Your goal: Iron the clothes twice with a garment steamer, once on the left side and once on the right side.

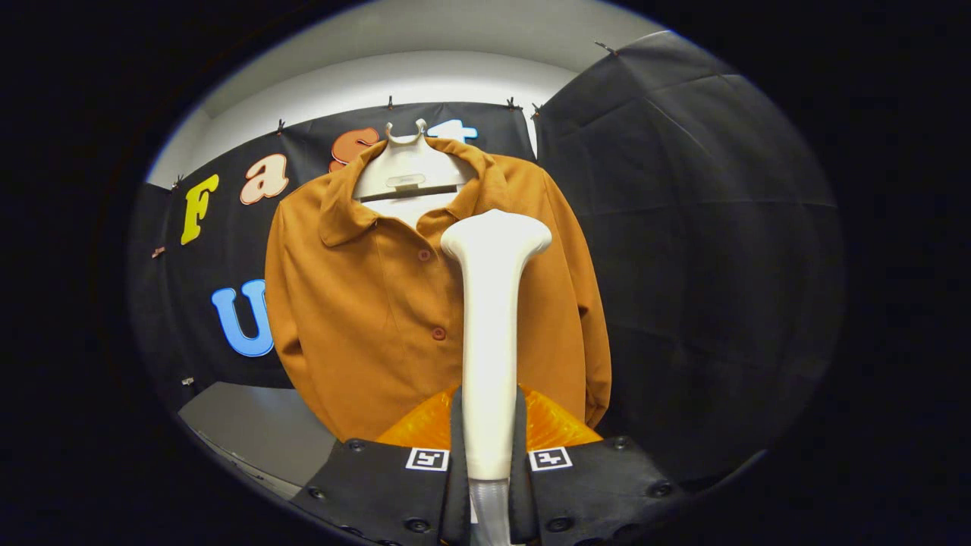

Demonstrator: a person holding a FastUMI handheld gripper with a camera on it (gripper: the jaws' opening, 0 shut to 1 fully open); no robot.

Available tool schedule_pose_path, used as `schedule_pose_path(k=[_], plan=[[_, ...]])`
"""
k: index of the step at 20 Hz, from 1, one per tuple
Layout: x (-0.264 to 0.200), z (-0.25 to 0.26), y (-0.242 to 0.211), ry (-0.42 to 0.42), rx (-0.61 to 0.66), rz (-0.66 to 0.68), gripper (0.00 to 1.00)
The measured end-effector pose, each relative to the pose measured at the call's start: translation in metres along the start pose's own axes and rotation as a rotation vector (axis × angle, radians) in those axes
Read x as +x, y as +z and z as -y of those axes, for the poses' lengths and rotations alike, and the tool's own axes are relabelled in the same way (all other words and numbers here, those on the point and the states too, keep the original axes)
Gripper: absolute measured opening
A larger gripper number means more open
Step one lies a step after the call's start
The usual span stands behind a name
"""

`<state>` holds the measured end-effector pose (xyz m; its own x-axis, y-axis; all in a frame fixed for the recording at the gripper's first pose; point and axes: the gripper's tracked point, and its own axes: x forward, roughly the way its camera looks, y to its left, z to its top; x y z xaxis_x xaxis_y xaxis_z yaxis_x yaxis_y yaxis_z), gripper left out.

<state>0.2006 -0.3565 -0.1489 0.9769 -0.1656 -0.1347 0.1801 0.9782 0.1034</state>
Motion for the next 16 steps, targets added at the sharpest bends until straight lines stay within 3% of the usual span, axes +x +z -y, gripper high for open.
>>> schedule_pose_path(k=[16], plan=[[-0.029, 0.022, -0.131, -0.065, -0.029, -0.232, 0.24]])
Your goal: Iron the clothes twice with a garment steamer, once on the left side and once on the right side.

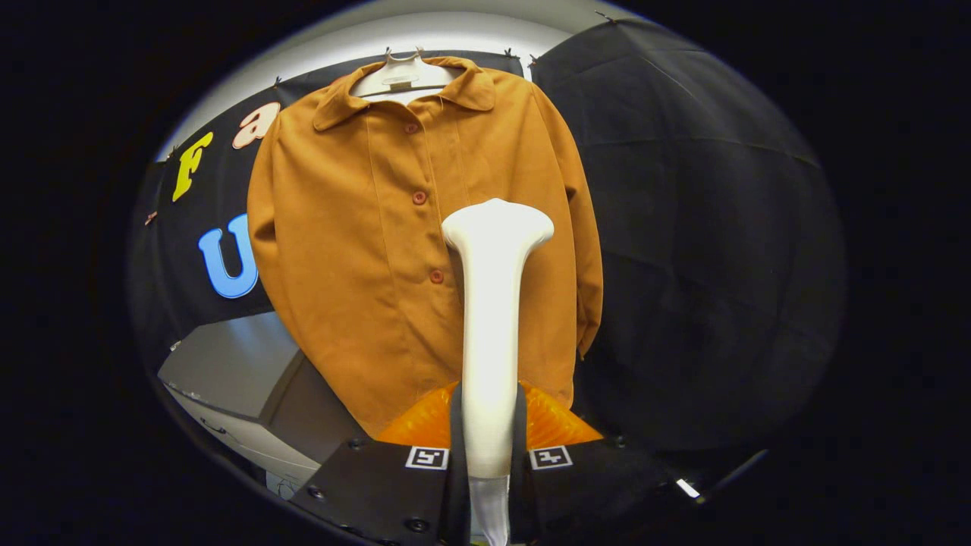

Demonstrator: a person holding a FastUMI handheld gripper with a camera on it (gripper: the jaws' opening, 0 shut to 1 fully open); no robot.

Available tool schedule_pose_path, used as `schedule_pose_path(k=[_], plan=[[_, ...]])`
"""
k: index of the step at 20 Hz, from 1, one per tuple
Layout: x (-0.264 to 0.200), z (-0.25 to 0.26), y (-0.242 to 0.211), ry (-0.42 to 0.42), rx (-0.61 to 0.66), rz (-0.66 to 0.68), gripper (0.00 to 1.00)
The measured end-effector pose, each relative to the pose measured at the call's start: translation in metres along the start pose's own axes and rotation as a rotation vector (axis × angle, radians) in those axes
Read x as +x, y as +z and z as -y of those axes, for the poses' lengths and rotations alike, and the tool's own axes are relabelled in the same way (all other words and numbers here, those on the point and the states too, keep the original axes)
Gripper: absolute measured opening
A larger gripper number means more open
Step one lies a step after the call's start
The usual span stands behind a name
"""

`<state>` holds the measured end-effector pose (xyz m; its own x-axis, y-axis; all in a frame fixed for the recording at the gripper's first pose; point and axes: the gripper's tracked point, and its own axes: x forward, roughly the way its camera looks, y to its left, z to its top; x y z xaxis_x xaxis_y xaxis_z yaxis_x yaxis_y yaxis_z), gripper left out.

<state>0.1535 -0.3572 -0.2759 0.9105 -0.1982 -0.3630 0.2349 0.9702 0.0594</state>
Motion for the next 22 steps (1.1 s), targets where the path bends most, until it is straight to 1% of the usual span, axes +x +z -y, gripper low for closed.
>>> schedule_pose_path(k=[2, 7, 9, 13, 17, 22], plan=[[-0.002, 0.002, -0.017, -0.011, 0.001, -0.037, 0.24], [-0.012, 0.017, -0.057, -0.068, 0.003, -0.132, 0.24], [-0.020, 0.016, -0.068, -0.066, 0.019, -0.148, 0.24], [-0.040, 0.012, -0.082, -0.060, 0.013, -0.149, 0.24], [-0.065, -0.003, -0.073, -0.042, 0.028, -0.101, 0.24], [-0.099, -0.030, -0.030, -0.029, 0.018, -0.003, 0.24]])
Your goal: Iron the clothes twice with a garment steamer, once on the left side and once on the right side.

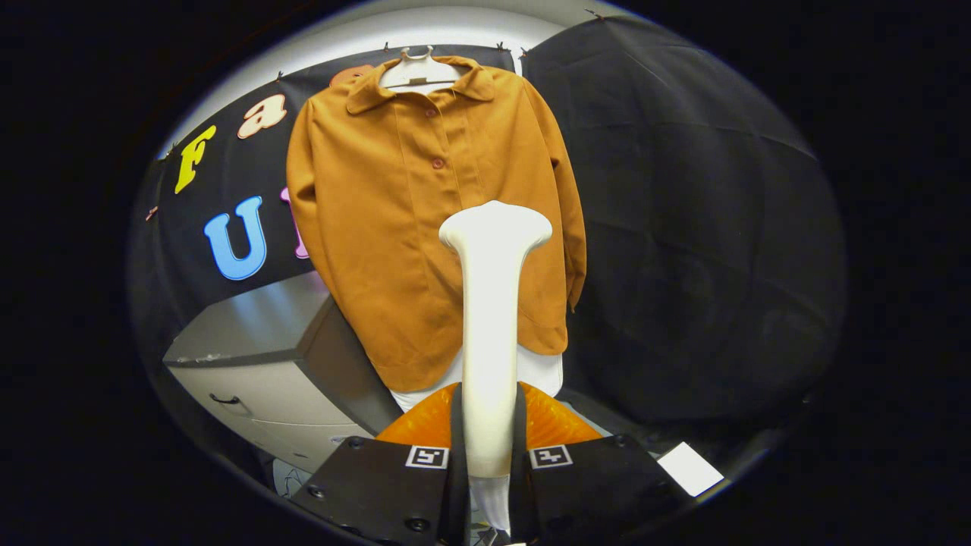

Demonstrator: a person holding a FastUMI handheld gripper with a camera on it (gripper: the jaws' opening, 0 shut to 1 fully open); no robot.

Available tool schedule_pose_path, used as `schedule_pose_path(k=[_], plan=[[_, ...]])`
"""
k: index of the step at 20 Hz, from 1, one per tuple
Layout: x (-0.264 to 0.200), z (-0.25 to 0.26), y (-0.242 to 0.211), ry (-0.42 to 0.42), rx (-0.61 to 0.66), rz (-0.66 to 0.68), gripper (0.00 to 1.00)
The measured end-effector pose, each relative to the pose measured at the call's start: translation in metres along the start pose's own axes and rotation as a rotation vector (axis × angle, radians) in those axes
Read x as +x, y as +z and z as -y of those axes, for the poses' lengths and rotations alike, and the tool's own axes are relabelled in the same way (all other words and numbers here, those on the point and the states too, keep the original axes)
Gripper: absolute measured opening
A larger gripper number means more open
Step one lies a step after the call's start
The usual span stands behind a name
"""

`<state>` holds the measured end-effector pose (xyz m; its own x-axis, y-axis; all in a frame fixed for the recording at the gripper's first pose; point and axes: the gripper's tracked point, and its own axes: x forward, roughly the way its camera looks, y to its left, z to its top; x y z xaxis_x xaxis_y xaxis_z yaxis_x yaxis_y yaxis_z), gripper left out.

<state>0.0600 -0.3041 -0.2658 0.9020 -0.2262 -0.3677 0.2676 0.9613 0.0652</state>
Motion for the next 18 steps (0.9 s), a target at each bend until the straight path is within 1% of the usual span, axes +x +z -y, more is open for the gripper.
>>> schedule_pose_path(k=[8, 12, 18], plan=[[-0.044, -0.067, 0.083, 0.055, -0.040, 0.149, 0.24], [-0.064, -0.107, 0.114, 0.096, -0.053, 0.202, 0.24], [-0.091, -0.167, 0.147, 0.163, -0.035, 0.245, 0.24]])
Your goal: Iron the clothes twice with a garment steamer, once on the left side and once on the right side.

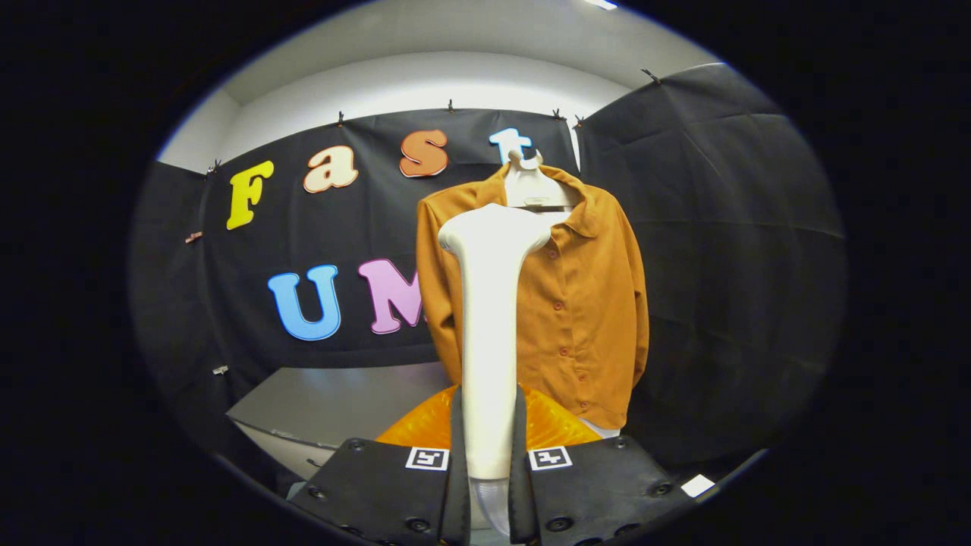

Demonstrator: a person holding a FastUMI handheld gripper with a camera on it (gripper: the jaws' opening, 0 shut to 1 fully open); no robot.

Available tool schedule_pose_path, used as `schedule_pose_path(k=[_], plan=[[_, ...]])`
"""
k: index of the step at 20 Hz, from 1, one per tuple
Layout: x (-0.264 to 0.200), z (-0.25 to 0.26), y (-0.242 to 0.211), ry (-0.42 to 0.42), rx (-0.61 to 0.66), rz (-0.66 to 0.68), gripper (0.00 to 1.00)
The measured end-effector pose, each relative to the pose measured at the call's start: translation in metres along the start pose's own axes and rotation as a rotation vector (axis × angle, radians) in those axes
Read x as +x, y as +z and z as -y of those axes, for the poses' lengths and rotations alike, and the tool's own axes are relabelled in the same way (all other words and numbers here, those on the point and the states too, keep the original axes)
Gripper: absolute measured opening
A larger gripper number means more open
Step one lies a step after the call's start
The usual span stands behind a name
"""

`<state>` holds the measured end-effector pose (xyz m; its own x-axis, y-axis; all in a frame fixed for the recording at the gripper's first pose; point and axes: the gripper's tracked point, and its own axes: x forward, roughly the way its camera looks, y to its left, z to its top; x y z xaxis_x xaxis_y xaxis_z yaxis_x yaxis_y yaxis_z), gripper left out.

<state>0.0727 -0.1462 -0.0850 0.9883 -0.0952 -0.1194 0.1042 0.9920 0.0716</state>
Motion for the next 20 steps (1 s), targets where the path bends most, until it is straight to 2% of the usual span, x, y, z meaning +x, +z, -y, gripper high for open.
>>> schedule_pose_path(k=[9, 20], plan=[[-0.030, -0.096, 0.042, 0.081, -0.034, 0.103, 0.23], [-0.063, -0.156, 0.039, 0.126, -0.070, 0.115, 0.23]])
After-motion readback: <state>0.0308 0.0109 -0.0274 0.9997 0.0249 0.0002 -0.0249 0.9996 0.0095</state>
